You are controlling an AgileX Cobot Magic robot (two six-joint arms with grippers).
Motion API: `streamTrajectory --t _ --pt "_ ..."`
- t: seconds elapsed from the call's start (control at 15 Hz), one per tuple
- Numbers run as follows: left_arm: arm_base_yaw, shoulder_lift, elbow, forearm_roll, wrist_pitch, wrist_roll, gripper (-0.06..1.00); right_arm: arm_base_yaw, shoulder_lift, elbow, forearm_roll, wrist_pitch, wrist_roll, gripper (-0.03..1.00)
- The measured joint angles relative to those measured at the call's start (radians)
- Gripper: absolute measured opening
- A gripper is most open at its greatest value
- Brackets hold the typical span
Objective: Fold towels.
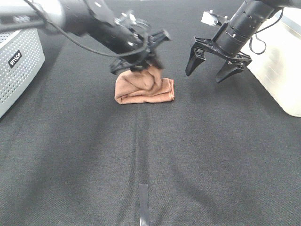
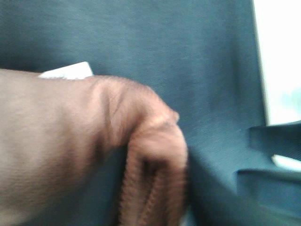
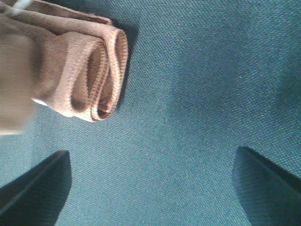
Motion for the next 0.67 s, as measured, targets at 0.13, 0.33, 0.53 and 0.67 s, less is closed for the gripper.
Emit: streamTrajectory --t 0.13,0.33,0.53,0.67 --pt "-0.005 0.001 0.000 -0.045 -0.053 -0.004 0.73 0.000 0.000 0.000 0.003 0.000 0.001 0.87" --pt "0.009 -0.003 0.000 -0.079 -0.074 0.002 0.76 0.000 0.000 0.000 0.038 0.000 0.001 0.87" --pt "0.082 -0.061 0.000 -0.032 -0.071 0.084 0.76 0.000 0.000 0.000 0.171 0.005 -0.027 0.87" --pt "0.155 -0.108 0.000 0.013 -0.060 0.120 0.76 0.003 0.000 0.000 0.392 0.004 -0.143 0.87"
